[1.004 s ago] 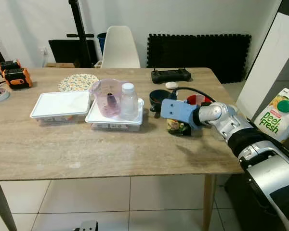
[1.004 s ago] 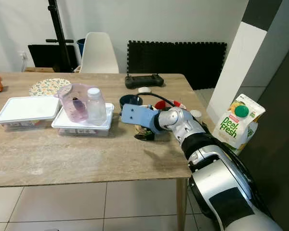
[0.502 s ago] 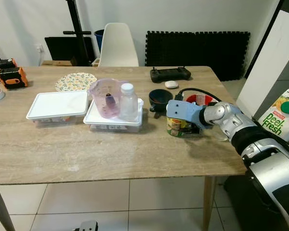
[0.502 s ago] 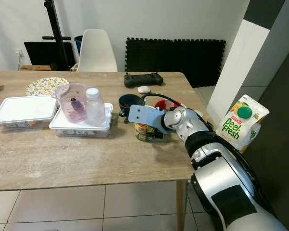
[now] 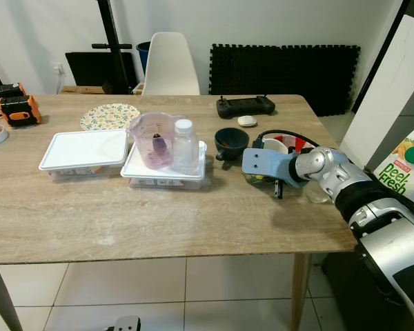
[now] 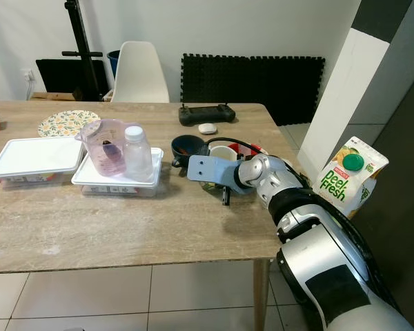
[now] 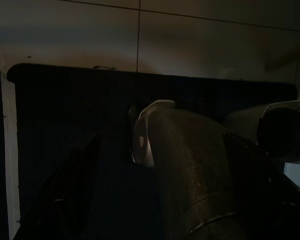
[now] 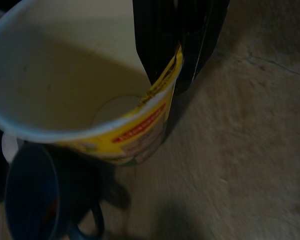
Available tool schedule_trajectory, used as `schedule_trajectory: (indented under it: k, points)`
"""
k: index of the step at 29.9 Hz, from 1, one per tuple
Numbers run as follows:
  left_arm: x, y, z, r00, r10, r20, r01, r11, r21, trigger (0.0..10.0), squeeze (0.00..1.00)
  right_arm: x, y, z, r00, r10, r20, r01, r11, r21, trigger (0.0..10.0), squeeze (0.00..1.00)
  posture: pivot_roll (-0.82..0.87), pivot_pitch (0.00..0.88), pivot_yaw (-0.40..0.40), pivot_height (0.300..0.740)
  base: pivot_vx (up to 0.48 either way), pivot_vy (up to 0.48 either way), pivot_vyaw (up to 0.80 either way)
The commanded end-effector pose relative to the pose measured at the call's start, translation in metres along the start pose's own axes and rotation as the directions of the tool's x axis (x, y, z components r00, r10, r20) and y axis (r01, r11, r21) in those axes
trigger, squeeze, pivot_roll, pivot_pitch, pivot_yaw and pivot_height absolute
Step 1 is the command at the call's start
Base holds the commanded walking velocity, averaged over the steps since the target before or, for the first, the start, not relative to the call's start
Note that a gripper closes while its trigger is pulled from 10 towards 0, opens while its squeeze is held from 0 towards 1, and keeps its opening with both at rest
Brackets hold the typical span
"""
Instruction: Restocking fridge
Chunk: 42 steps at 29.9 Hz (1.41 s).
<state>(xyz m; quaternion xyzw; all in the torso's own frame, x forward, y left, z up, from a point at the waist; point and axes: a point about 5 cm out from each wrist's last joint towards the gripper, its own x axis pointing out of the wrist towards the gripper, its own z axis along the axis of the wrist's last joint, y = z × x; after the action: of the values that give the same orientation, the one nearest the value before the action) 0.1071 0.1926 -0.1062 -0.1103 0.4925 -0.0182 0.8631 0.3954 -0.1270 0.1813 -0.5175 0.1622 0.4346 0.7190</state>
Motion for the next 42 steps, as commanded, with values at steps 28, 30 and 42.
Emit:
schedule_trajectory:
  k: [28, 30, 42]
  points:
    - [0.003, -0.018, -0.017, 0.994, -0.040, -0.097, 0.040, 0.999, -0.009, 10.0, 0.00, -0.053, 0.051, 0.012, 0.830, 0.475, 0.292, -0.426, 0.878, -0.217, 10.0, 0.00, -0.03, 0.000, -0.063, 0.740, -0.049, 0.000, 0.00]
    - [0.003, -0.018, -0.017, 0.994, -0.039, -0.098, 0.038, 0.999, -0.006, 10.0, 0.00, -0.052, 0.058, 0.005, 0.833, 0.476, 0.283, -0.443, 0.879, -0.177, 10.0, 0.00, -0.04, 0.000, -0.060, 0.740, -0.321, 0.000, 0.00]
    - [0.002, -0.018, -0.020, 0.993, -0.038, -0.109, 0.039, 0.999, 0.000, 10.0, 0.00, -0.056, 0.082, -0.013, 0.839, 0.483, 0.251, -0.485, 0.873, -0.059, 10.0, 0.00, -0.04, 0.000, -0.056, 0.740, -0.345, 0.000, 0.00]
